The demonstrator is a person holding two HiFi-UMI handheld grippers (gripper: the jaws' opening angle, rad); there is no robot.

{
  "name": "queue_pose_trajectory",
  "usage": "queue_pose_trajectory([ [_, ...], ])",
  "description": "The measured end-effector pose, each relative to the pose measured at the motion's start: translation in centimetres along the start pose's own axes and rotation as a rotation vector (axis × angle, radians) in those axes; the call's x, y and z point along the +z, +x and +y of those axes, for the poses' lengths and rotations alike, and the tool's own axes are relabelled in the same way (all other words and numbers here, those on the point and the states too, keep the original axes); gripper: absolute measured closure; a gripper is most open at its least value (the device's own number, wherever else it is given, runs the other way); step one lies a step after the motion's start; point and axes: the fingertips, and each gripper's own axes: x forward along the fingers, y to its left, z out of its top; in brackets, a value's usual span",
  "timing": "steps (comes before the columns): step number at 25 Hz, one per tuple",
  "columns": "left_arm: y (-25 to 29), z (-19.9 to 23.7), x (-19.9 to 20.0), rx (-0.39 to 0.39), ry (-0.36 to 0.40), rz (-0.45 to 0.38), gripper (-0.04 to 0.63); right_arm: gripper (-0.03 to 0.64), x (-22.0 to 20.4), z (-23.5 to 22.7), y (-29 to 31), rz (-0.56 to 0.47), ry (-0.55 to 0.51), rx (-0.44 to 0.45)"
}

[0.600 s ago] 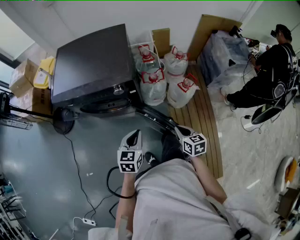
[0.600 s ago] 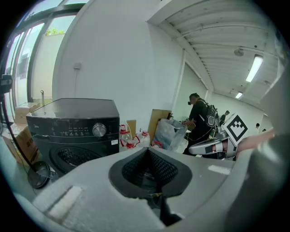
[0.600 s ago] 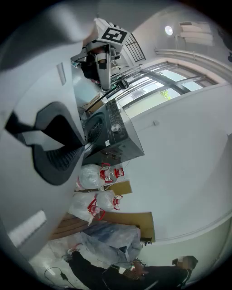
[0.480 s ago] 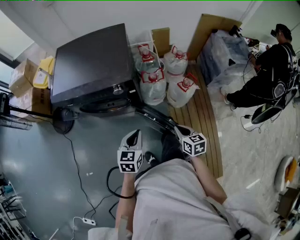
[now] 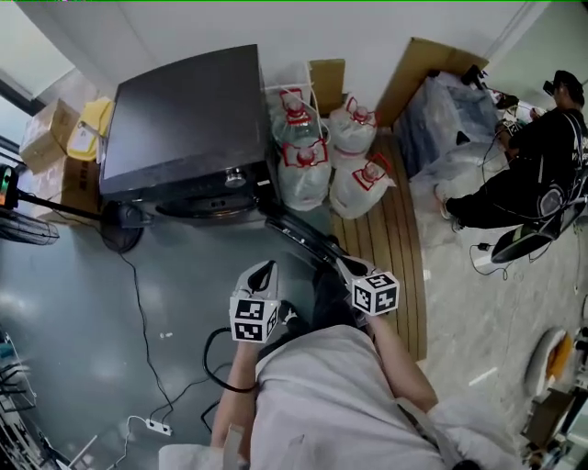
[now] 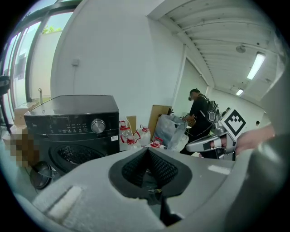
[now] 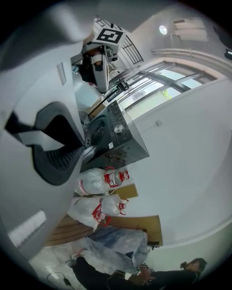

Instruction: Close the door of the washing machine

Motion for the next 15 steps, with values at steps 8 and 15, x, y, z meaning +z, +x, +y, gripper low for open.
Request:
queue_pose_trajectory([
  [8,3.4,1.9,-1.3,0.002,0.098,0.064,0.591,0.603,-1.5,-2.6,5.6,0.170,-0.125,0.099],
  [15,8.0,2.5,-3.4,-0.015,0.076,0.126,0.591,0.449,-4.1,-5.7,8.4,0.350,-0.223,0.176],
])
